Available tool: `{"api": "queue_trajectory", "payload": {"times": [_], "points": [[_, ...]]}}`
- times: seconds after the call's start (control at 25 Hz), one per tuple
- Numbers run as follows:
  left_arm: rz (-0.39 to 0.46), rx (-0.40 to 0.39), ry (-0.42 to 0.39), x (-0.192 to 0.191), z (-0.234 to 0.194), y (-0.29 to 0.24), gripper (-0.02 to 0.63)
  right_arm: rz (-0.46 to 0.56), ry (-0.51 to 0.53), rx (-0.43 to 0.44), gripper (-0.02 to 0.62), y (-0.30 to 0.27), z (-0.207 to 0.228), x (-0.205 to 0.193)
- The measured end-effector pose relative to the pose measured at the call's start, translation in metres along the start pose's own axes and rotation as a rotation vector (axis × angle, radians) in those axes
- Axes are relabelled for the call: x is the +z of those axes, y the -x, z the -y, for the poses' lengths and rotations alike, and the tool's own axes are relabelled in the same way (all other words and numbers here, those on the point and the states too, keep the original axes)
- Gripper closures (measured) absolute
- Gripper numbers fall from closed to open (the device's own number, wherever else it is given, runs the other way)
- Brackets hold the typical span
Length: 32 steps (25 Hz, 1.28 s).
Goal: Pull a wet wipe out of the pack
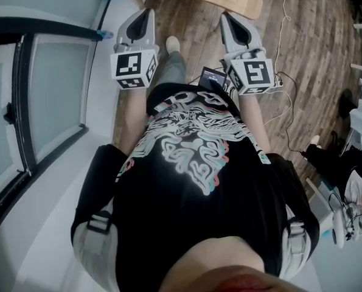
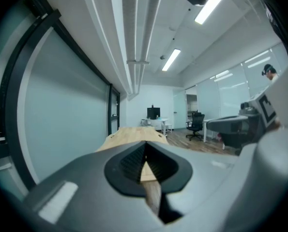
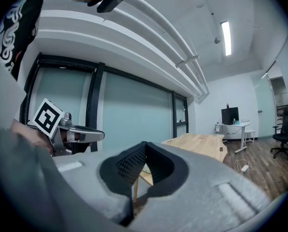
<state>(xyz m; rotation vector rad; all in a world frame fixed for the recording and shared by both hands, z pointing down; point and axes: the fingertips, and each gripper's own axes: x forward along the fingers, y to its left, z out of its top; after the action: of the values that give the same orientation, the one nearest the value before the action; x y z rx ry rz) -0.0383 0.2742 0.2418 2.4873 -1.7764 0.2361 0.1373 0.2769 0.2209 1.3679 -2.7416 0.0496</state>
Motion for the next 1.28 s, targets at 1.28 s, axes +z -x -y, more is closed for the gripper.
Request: {"api": "queue_trajectory", "payload": {"times": [1.28], "points": [[-0.142, -0.081, -0.011, -0.056, -0.153, -0.216, 0.62, -0.155, -0.089, -0.015, 0.597, -0.259, 0.087, -0.037]]}}
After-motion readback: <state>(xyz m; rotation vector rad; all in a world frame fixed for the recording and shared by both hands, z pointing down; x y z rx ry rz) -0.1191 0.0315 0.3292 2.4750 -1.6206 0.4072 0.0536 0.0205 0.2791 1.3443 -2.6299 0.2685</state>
